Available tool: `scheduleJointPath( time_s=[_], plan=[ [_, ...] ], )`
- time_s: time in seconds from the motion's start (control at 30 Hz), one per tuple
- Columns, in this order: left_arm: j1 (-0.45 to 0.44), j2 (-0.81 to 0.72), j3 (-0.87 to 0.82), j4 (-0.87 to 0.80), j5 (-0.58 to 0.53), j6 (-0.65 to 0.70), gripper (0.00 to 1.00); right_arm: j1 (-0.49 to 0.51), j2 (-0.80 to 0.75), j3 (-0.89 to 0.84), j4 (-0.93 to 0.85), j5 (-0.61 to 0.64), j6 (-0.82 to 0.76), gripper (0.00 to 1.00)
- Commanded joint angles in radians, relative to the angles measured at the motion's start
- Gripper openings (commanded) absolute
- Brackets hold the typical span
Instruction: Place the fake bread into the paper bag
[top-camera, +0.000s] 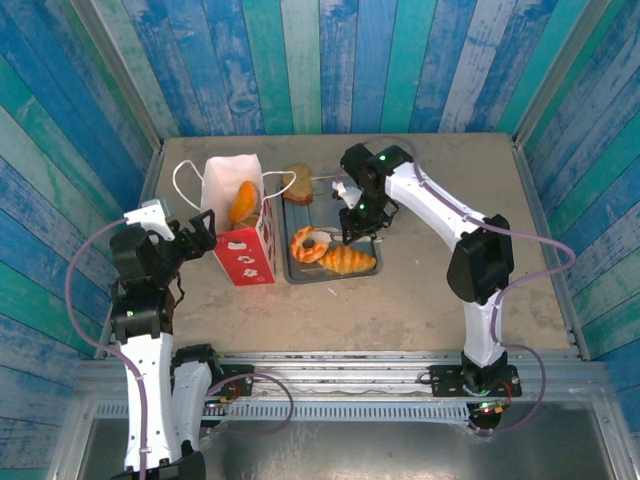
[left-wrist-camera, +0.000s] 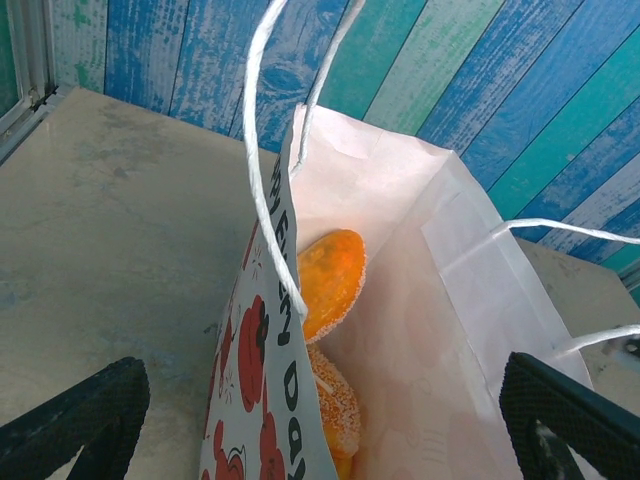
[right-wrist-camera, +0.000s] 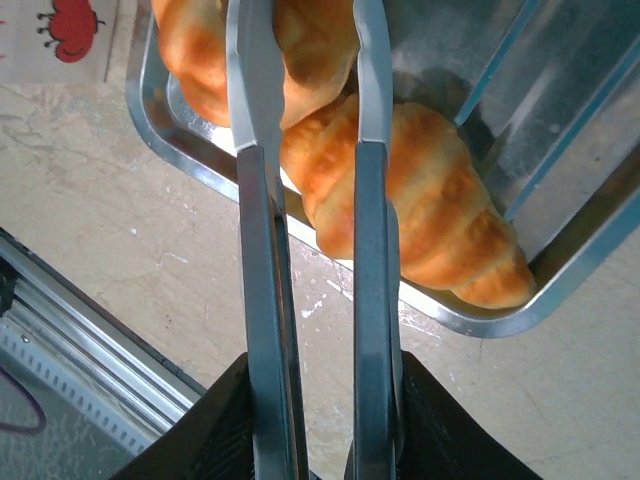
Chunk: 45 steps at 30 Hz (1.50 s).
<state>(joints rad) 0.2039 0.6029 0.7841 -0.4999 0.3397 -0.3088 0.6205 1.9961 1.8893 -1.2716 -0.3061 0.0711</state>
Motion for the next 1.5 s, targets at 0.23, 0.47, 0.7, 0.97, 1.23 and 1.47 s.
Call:
scheduleJointPath(
  time_s=[0.23, 0.47, 0.7, 0.97, 1.23, 1.47],
  plan=[
    [0.004, 0.018, 0.052, -0.04, -0.09, -0.079, 0.94, -0.004, -0.176, -0.049, 0.012, 0.06, 0.027, 0.34],
    [0.005, 0.035, 0.072, -0.048, -0.078, -0.109, 0.94, -0.007, -0.278, -0.071, 0.012, 0.11, 0.043, 0.34],
    [0.004, 0.071, 0.078, -0.039, -0.044, -0.165, 0.96, -0.014, -0.369, -0.046, -0.013, 0.153, 0.055, 0.34],
    [0.004, 0.121, 0.061, 0.004, 0.01, -0.237, 1.0, -0.014, -0.435, -0.019, -0.015, 0.16, 0.063, 0.34],
    [0.005, 0.134, 0.048, 0.009, 0.004, -0.229, 0.95, -0.013, -0.464, 0.053, -0.017, 0.162, 0.063, 0.34],
    [0.005, 0.125, 0.024, 0.033, 0.005, -0.228, 0.86, -0.013, -0.423, 0.172, -0.016, 0.188, 0.062, 0.34]
  ],
)
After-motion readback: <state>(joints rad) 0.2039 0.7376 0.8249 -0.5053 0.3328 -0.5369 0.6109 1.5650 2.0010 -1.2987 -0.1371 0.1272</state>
